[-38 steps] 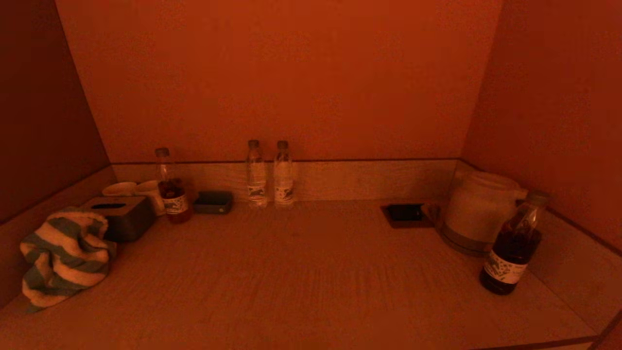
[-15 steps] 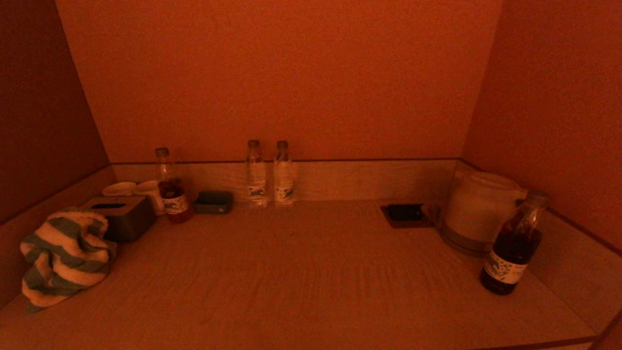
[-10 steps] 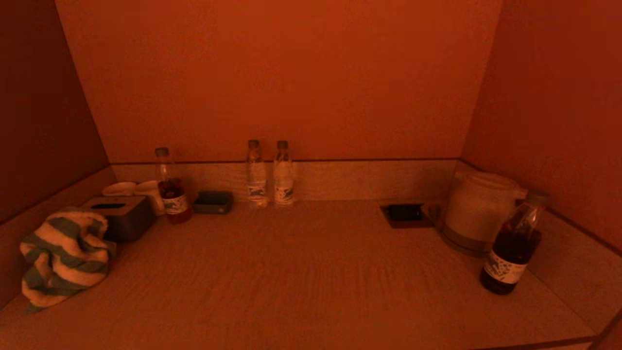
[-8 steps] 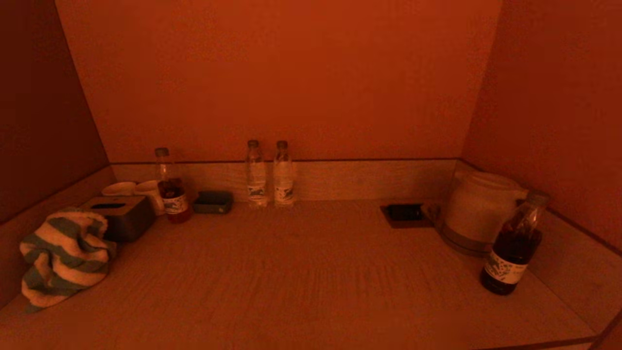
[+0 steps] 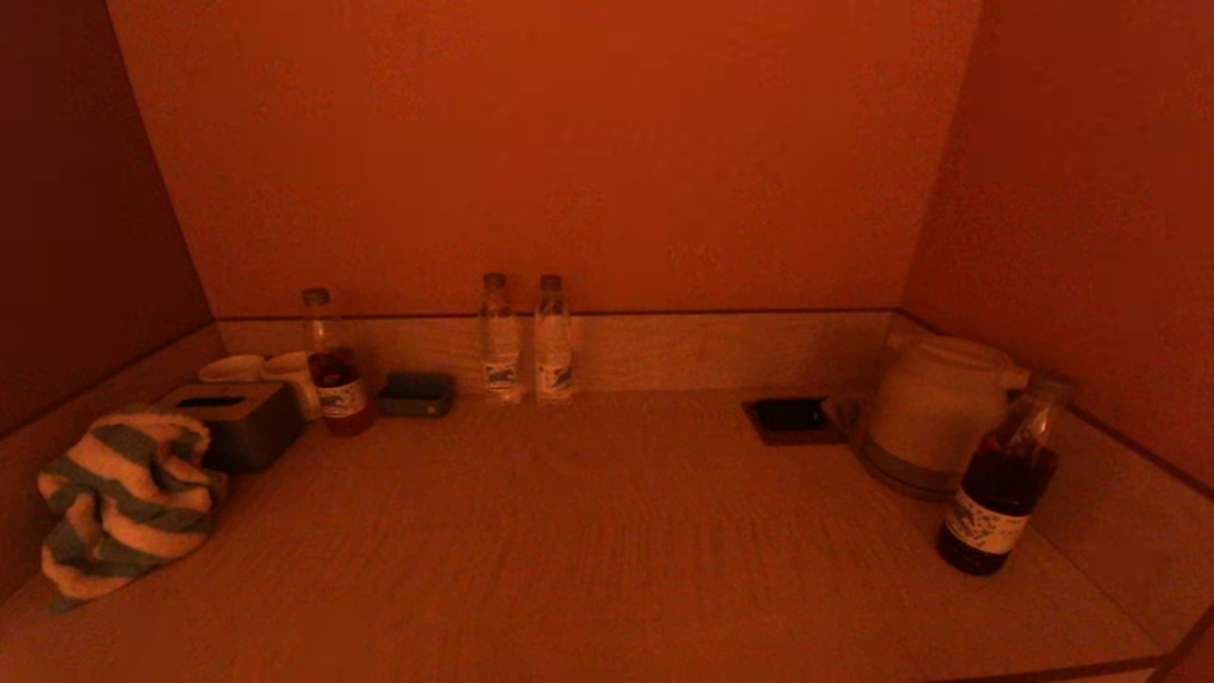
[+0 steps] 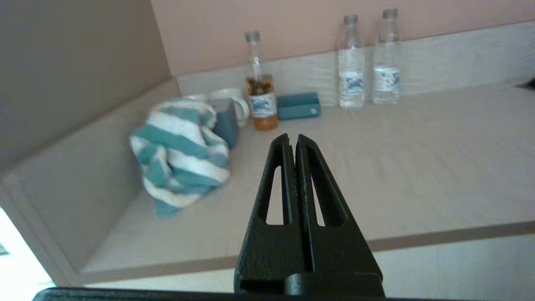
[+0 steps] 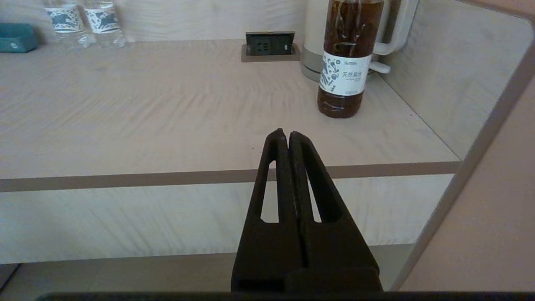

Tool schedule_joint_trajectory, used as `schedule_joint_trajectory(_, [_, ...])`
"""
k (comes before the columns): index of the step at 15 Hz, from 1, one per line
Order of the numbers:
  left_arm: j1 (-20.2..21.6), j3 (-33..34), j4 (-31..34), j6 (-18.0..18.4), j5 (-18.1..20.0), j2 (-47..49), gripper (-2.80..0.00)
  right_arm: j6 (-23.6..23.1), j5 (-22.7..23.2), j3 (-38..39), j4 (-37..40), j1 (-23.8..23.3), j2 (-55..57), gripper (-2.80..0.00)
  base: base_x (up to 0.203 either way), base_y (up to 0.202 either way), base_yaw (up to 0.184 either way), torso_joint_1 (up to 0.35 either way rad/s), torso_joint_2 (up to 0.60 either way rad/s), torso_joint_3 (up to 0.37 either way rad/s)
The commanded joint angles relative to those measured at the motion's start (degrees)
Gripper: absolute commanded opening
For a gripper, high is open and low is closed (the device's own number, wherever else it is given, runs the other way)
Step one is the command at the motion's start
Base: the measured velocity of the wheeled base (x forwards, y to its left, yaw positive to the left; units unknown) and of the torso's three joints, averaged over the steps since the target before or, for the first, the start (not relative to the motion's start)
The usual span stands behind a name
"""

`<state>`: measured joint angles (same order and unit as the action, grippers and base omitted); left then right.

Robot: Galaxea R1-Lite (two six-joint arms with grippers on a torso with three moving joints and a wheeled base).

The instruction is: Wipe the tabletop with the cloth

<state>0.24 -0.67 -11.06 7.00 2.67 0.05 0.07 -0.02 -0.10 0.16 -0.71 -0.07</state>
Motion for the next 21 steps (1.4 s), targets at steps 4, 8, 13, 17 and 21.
schedule_joint_trajectory(4, [0.0,0.7,1.1,-1.5,0.6,0.0,-2.80,0.0,0.0,0.0,0.0,0.0,0.1,-2.80,0.000,0.000,0.000,0.000,0.00,0.000])
schedule_joint_trajectory(8, [0.0,0.7,7.2,-1.4,0.7,0.0,-2.80,0.0,0.0,0.0,0.0,0.0,0.1,-2.80,0.000,0.000,0.000,0.000,0.00,0.000])
schedule_joint_trajectory(13, [0.0,0.7,11.1,-1.3,0.5,0.0,-2.80,0.0,0.0,0.0,0.0,0.0,0.1,-2.80,0.000,0.000,0.000,0.000,0.00,0.000])
schedule_joint_trajectory(17, [0.0,0.7,11.4,-1.6,0.4,0.0,-2.80,0.0,0.0,0.0,0.0,0.0,0.1,-2.80,0.000,0.000,0.000,0.000,0.00,0.000])
schedule_joint_trajectory(21, [0.0,0.7,11.4,-1.6,0.4,0.0,-2.80,0.0,0.0,0.0,0.0,0.0,0.1,-2.80,0.000,0.000,0.000,0.000,0.00,0.000])
